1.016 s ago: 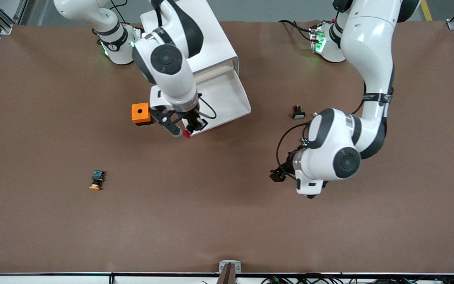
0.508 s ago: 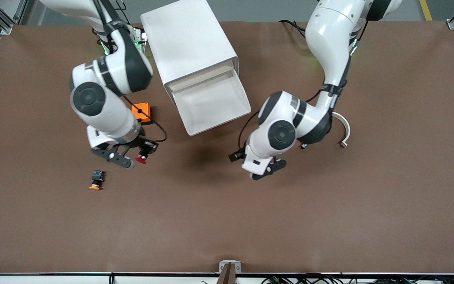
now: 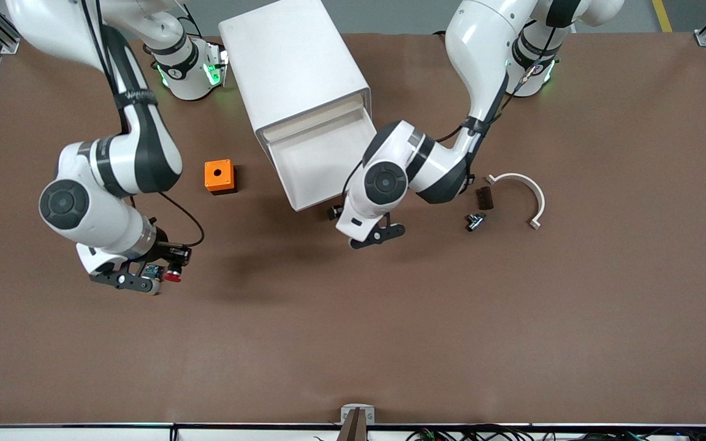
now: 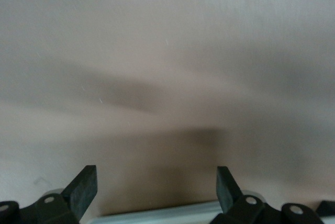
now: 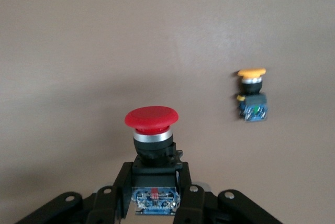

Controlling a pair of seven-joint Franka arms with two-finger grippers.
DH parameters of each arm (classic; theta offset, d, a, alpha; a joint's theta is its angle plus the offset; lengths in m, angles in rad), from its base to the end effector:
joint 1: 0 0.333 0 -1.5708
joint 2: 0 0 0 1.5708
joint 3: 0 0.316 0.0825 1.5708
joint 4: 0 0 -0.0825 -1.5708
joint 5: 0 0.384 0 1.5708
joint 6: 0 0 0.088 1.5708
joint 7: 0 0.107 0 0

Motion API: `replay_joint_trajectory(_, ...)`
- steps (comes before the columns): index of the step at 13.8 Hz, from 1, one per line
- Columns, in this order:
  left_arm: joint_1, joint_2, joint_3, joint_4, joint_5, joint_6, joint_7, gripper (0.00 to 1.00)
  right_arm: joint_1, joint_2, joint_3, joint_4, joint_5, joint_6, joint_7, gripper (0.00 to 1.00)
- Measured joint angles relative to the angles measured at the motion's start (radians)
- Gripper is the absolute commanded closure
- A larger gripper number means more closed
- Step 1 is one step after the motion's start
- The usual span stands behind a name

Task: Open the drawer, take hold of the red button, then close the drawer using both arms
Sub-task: 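Carry the red button beside the yellow button while the left gripper shuts the drawer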

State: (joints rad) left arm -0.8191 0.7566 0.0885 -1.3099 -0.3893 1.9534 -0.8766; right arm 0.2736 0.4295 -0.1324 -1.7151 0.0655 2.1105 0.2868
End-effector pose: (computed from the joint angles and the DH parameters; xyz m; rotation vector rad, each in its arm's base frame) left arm 0.5178 -0.5175 0.2842 2.9558 0.4339 -0.4277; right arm 0.6500 0.1037 0.3389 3.1242 -0.2647 -0.0458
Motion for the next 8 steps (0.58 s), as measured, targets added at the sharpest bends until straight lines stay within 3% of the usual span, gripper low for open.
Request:
replay_joint_trajectory(5, -0.005, 0.0, -0.11, -0.016, 0.0, -0.003, -0.054, 0.0, -0.06, 0.144, 0.008, -0.03, 0.005, 0.163, -0.119, 0.97)
replay_joint_trajectory(8, -0.008, 0.0, -0.167, -0.026, 0.0, -0.019, -0.092, 0.0, -0.066, 0.201, 0.009, -0.03, 0.072, 0.203, -0.18, 0.97)
